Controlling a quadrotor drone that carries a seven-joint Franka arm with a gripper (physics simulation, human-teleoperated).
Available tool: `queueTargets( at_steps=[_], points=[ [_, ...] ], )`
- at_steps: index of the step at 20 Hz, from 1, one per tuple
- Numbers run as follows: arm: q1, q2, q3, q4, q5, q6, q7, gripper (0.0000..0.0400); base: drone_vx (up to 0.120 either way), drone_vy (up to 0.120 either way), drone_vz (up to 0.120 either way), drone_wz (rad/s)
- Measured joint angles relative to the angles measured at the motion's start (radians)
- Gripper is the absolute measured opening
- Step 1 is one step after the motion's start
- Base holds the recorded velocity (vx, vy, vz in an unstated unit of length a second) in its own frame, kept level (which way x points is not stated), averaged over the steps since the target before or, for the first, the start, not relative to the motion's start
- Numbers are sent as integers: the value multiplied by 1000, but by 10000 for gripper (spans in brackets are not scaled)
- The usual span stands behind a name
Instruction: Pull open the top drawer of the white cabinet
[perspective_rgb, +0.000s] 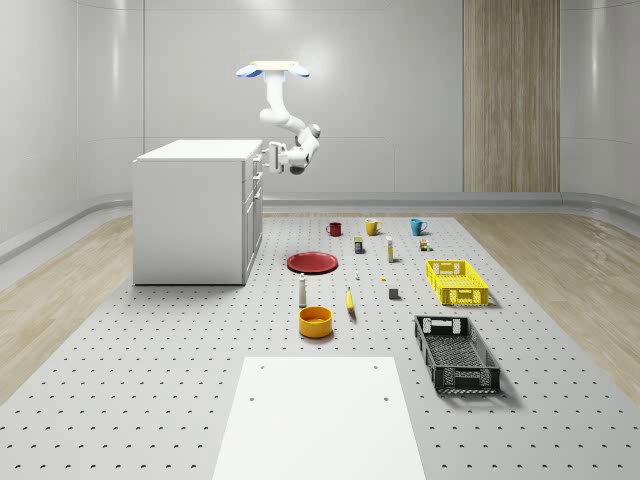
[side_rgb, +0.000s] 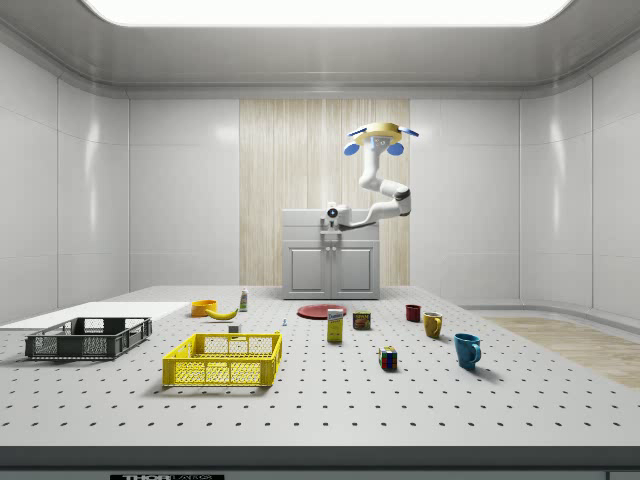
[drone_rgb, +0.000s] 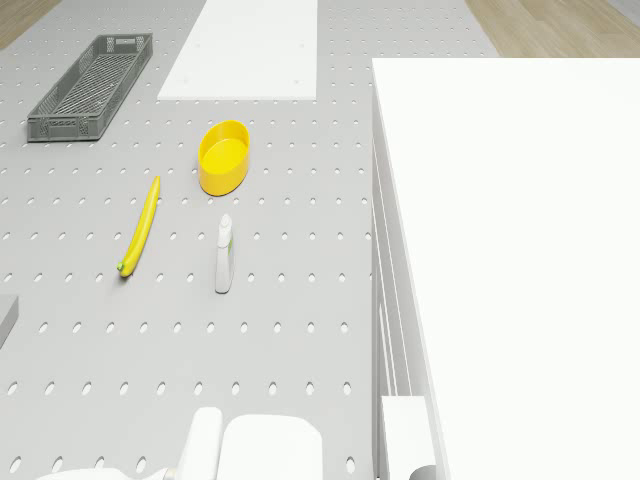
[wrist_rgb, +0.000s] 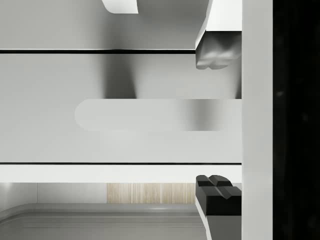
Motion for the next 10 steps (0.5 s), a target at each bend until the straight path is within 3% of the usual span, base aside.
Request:
queueTargets(
  at_steps=[10],
  points=[
    [2, 3, 10, 1, 9, 6, 2, 311, 0, 0, 0, 0]
  ],
)
